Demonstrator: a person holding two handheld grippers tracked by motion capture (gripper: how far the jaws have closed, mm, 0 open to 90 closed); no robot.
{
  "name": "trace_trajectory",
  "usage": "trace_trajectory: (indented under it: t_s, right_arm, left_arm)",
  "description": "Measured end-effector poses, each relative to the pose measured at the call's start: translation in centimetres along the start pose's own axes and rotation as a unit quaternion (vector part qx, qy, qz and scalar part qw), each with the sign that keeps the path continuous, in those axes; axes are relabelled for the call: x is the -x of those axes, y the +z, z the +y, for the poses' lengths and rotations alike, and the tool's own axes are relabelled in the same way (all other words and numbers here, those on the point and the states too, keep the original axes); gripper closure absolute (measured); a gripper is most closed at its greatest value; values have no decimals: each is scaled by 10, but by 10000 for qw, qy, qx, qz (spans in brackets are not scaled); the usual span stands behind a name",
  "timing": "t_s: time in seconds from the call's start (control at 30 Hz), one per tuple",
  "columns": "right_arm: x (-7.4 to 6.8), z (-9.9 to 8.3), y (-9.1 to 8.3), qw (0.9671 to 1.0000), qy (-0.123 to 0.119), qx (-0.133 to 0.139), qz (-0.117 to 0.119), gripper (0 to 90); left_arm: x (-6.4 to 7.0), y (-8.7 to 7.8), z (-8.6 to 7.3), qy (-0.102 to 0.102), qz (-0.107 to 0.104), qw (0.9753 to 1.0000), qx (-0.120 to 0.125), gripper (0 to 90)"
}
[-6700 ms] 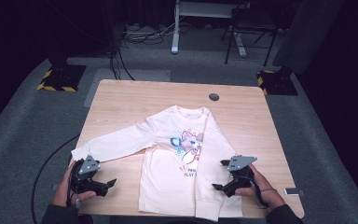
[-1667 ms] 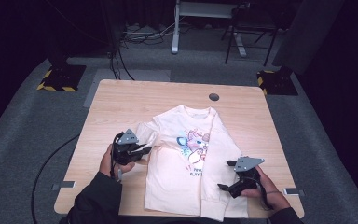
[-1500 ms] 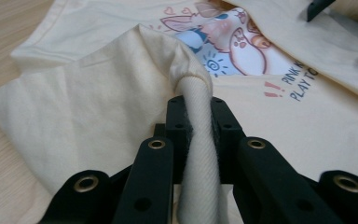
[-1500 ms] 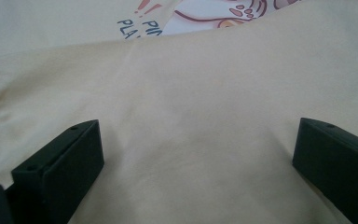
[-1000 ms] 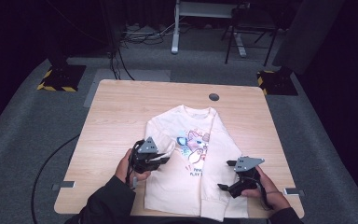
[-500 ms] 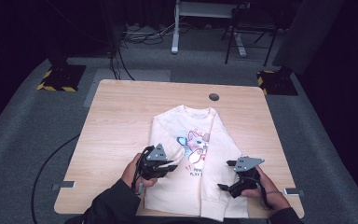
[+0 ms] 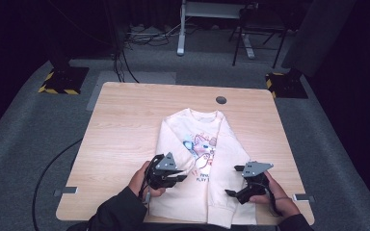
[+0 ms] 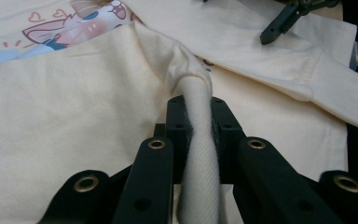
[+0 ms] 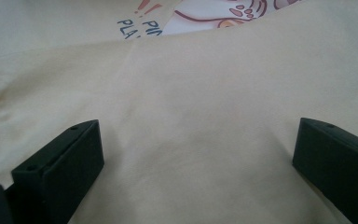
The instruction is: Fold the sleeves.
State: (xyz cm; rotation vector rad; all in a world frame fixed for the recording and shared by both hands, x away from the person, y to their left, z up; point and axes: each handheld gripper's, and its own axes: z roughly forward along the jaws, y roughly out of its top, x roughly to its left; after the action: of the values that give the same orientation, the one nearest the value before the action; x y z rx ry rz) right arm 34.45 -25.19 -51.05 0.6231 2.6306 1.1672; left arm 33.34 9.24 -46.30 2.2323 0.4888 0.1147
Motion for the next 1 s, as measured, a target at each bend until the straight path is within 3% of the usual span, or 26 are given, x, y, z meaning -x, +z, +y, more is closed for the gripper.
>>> trace_trajectory:
  t_s: [0.63, 0.83, 1.0]
  right_arm:
    - [0, 0, 0, 10000, 2, 0, 0, 13]
    - [0, 0, 0, 10000, 1, -1, -1, 13]
    - [0, 0, 0, 10000, 3, 1, -2, 13]
  left_arm:
    - [16, 4, -5, 335, -374, 9985, -219, 807]
    - [18, 3, -10, 502, -549, 9970, -220, 806]
    - [23, 5, -12, 692, -696, 9945, -371, 805]
